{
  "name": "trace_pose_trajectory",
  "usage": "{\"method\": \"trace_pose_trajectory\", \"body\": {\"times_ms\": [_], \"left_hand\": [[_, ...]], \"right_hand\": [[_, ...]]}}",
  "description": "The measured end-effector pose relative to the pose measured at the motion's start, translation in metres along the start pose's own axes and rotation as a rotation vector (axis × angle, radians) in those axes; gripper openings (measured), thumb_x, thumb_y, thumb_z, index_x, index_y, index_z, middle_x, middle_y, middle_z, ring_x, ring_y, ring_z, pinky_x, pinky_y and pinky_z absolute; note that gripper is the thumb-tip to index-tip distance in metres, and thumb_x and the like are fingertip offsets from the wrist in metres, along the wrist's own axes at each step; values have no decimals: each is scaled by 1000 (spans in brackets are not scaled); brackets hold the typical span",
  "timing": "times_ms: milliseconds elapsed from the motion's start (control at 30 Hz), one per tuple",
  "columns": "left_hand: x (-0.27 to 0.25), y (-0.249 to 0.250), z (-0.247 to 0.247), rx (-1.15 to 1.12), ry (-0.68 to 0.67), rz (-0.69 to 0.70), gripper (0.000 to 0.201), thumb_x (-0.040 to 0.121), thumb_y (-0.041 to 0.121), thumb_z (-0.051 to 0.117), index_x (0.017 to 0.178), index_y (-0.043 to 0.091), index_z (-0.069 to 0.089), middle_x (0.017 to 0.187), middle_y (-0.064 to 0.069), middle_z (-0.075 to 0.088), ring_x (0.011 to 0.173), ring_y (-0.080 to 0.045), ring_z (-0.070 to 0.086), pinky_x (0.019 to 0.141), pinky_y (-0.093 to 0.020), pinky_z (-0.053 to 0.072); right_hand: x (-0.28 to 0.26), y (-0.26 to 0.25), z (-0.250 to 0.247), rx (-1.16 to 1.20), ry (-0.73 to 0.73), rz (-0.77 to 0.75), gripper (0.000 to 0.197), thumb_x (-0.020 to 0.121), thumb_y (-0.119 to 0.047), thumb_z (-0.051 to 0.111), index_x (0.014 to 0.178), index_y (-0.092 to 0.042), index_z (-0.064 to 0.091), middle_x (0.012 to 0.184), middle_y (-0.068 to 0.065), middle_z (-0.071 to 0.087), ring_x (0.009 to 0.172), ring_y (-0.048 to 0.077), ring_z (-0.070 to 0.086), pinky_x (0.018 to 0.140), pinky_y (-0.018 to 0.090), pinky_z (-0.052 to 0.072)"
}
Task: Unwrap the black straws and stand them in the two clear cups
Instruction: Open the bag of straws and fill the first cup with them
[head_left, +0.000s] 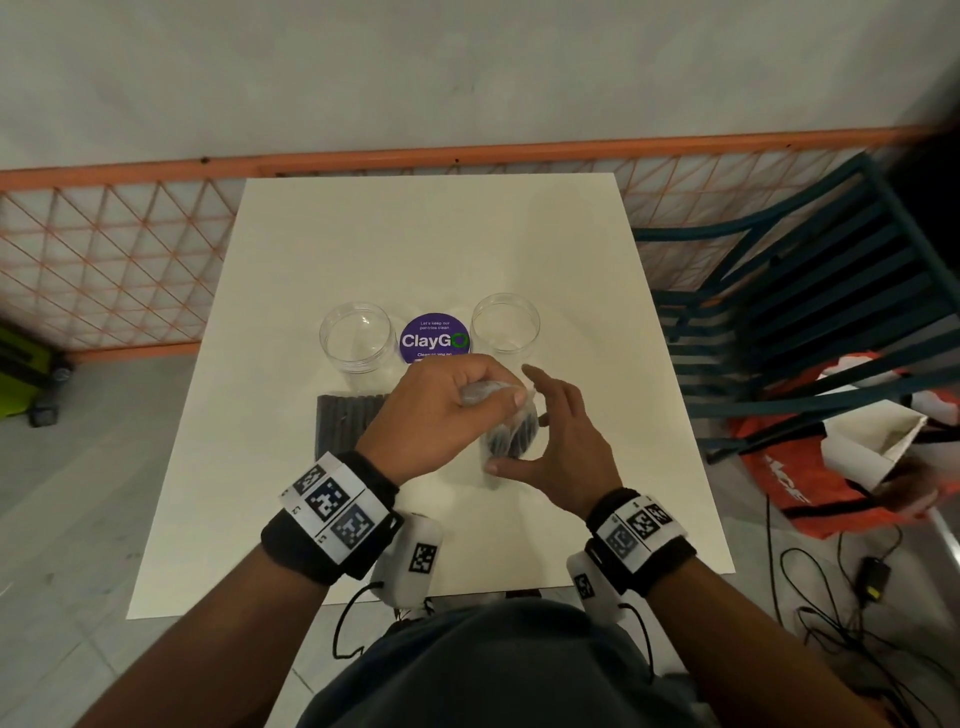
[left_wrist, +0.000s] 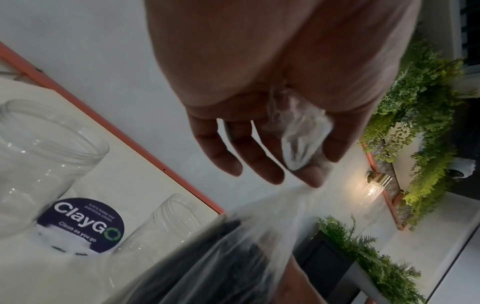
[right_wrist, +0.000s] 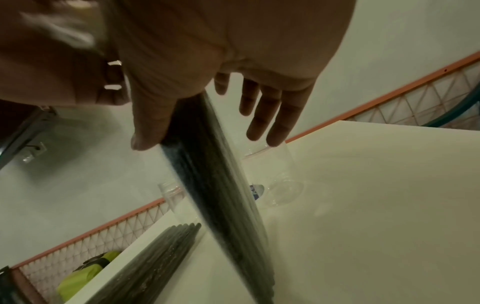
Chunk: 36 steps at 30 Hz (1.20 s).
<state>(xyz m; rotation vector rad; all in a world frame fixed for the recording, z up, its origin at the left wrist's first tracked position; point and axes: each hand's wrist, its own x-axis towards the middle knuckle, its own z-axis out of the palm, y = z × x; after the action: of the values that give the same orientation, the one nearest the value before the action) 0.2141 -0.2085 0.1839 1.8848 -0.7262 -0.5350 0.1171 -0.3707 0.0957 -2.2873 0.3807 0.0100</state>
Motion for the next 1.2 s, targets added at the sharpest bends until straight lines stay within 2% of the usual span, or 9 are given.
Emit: {"method": "trace_pose_trajectory", "body": {"times_ms": [200, 400, 500, 567, 700, 800, 900, 1067, 1200], "left_hand": [[3, -4, -4, -29, 2, 66, 16, 87, 17, 72, 101, 23, 72, 102, 9, 74, 98, -8, 68, 89, -25, 54], [1, -4, -4, -194, -5, 108, 39, 84, -1, 69, 110, 26, 58, 102, 7, 64, 91, -8, 60, 83, -20, 48], [3, -5, -4, -182, 21, 99, 51, 79, 1, 65, 112, 38, 52, 106, -17, 61, 93, -27, 63, 84, -42, 53], [2, -5, -2, -246, 32, 92, 58, 80, 0, 69, 124, 31, 48, 114, -19, 57, 95, -24, 64, 88, -42, 55], [-4, -26, 2, -254, 34, -31, 96, 71, 27, 86, 146, 39, 27, 141, 4, 48, 123, -12, 57, 103, -33, 48], [-11, -58, 11, -54, -73, -252, 115, 65, 46, 88, 153, 41, 13, 151, 0, 44, 130, -17, 51, 109, -41, 44], [-19, -75, 33, -38, -153, -291, 100, 71, 53, 81, 152, 39, 24, 143, 1, 55, 123, -16, 58, 104, -42, 51], [-21, -89, 56, 141, 9, -197, 69, 79, 61, 63, 141, 37, 45, 126, 8, 69, 107, -13, 68, 90, -37, 59], [-21, -99, 65, 395, -81, -206, 56, 90, 48, 62, 139, 25, 48, 128, 0, 67, 112, -21, 65, 91, -31, 50]], "right_hand": [[6, 3, 12, -105, -35, 69, 68, 61, -69, 77, 102, -28, 42, 95, -10, 61, 79, 18, 63, 67, 37, 53], [1, -1, 21, -3, -101, 80, 104, 57, -59, 85, 141, -28, 32, 128, -6, 48, 107, 15, 56, 88, 38, 51], [1, -4, 26, -117, -116, 112, 81, 63, -59, 82, 127, -23, 46, 111, 0, 50, 95, 25, 62, 79, 40, 54], [2, -4, 29, -139, -60, 141, 72, 66, -58, 80, 119, -20, 50, 108, 2, 52, 87, 28, 64, 74, 41, 54], [4, 3, 32, -68, 2, 134, 71, 66, -57, 80, 120, -21, 51, 117, -2, 49, 84, 25, 65, 71, 42, 57], [1, 12, 31, 42, 41, 160, 77, 60, -65, 77, 120, -23, 53, 114, -6, 61, 91, 18, 66, 75, 34, 55], [0, 12, 29, 63, 12, 153, 71, 65, -54, 82, 123, -26, 52, 109, -11, 64, 89, 7, 58, 78, 24, 47], [3, 19, 41, 90, -21, 163, 73, 67, -34, 86, 130, -22, 51, 123, -1, 61, 108, 18, 61, 88, 26, 47], [3, 27, 41, 38, -150, 205, 78, 69, -34, 87, 135, -21, 48, 128, 0, 62, 114, 22, 61, 87, 20, 39]]}}
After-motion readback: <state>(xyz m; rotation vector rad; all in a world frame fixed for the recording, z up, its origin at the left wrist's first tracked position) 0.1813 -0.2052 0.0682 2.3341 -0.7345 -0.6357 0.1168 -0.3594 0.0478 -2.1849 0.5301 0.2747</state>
